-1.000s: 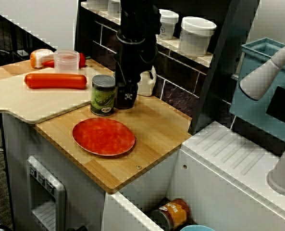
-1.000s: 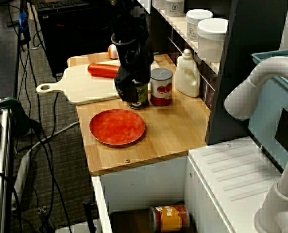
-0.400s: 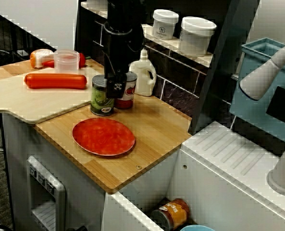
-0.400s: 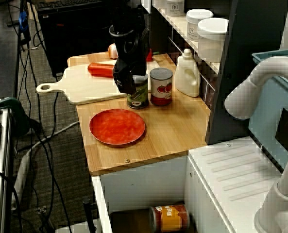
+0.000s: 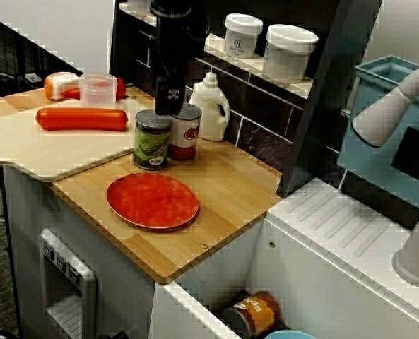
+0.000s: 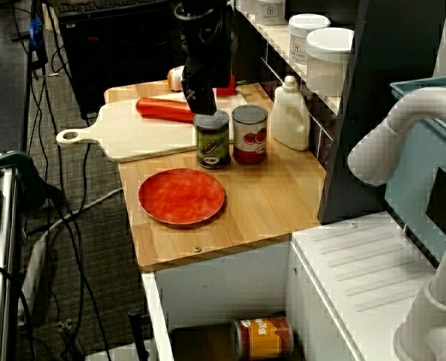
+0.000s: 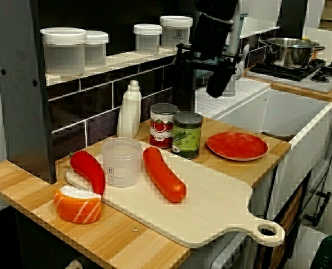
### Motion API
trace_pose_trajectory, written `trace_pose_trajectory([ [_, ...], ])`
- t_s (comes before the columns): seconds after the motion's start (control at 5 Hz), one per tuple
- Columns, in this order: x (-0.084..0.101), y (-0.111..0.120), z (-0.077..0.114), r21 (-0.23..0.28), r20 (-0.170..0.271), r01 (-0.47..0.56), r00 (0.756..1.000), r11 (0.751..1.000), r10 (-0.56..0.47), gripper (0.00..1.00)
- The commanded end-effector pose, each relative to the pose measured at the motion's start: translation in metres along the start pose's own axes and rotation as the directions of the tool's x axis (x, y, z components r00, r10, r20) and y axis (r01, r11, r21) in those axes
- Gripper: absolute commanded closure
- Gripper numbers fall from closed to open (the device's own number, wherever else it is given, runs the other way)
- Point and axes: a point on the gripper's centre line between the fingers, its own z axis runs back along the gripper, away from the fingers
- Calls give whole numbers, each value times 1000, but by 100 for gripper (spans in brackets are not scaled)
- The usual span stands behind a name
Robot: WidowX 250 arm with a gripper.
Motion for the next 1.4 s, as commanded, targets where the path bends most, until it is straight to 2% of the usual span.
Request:
trace_pose_trajectory([
  [0.0,-2,26,20,17,44,-25,999,1000,24,0],
  [0.2,-5,33,21,20,46,-39,998,999,38,0],
  [0.6,-11,50,10,64,40,-77,996,995,75,0],
  [0.8,-17,62,5,69,47,-98,994,993,95,0],
  [1.2,-23,75,5,49,48,-122,992,991,120,0],
])
